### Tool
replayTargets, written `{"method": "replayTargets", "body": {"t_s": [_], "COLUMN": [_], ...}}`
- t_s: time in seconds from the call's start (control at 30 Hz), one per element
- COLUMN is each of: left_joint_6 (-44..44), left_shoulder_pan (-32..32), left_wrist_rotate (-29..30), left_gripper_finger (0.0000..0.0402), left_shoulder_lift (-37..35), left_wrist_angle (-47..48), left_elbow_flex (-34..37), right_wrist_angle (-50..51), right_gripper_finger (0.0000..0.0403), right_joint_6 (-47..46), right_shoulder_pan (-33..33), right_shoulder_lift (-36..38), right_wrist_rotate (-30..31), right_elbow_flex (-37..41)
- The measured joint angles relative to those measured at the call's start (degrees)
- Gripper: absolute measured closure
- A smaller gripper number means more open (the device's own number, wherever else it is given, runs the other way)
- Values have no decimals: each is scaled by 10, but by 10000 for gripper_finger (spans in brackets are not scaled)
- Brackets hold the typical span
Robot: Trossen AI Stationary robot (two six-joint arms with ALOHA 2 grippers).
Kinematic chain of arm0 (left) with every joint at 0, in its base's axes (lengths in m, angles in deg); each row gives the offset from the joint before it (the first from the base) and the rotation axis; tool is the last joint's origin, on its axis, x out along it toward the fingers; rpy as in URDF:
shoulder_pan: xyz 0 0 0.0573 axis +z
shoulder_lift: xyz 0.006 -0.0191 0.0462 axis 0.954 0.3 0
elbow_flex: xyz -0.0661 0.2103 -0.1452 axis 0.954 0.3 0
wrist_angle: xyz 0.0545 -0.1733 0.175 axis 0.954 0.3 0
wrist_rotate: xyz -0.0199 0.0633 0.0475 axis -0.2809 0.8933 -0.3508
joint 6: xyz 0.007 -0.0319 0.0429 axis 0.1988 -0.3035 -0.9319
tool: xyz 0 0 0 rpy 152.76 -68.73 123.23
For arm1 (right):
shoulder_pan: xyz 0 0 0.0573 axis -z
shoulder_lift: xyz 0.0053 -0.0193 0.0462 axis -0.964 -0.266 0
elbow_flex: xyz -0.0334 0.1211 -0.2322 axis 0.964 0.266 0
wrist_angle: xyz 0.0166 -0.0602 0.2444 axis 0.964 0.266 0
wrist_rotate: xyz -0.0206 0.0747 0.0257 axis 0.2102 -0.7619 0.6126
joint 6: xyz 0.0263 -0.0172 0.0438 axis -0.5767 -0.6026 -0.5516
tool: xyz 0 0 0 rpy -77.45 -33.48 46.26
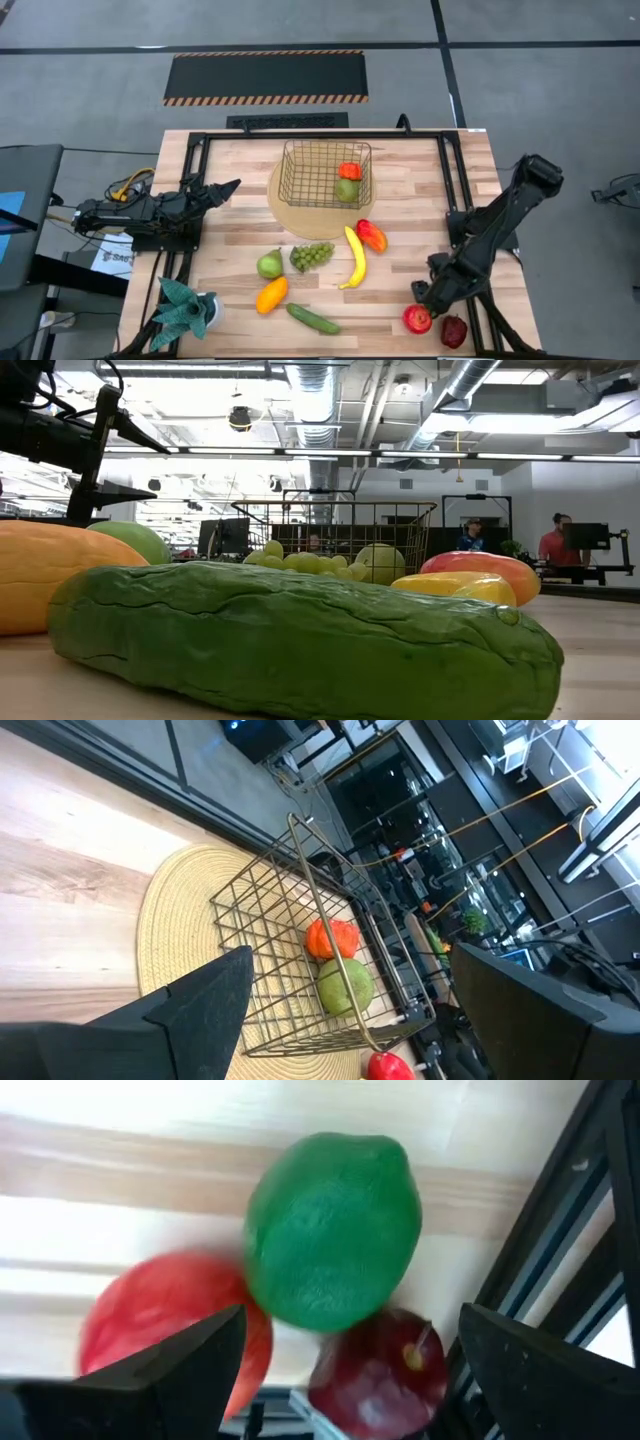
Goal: Build produce basket
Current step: Put the green lime into the wire basket
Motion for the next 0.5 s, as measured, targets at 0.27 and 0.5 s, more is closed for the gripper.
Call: {"method": "replayTargets", "body": {"t_s": [0.27, 0.5], "left_joint_6": [1, 2], "left_shoulder_pan": [0, 0], "left_wrist_rotate": [8, 20], "left_gripper_finger": [74, 74], "left_shoulder_lift": [0, 0], "left_wrist_angle": [0, 1], "left_elbow_flex": [0, 0], "right_wrist_angle": [-22, -29], "right_gripper_finger": [21, 24], "right_joint_6": [1, 18], "right_shoulder_pan": [10, 26], "right_shoulder_lift": [-84, -141], "right_wrist_rotate": [14, 39], "right_elbow_flex": [0, 0]}}
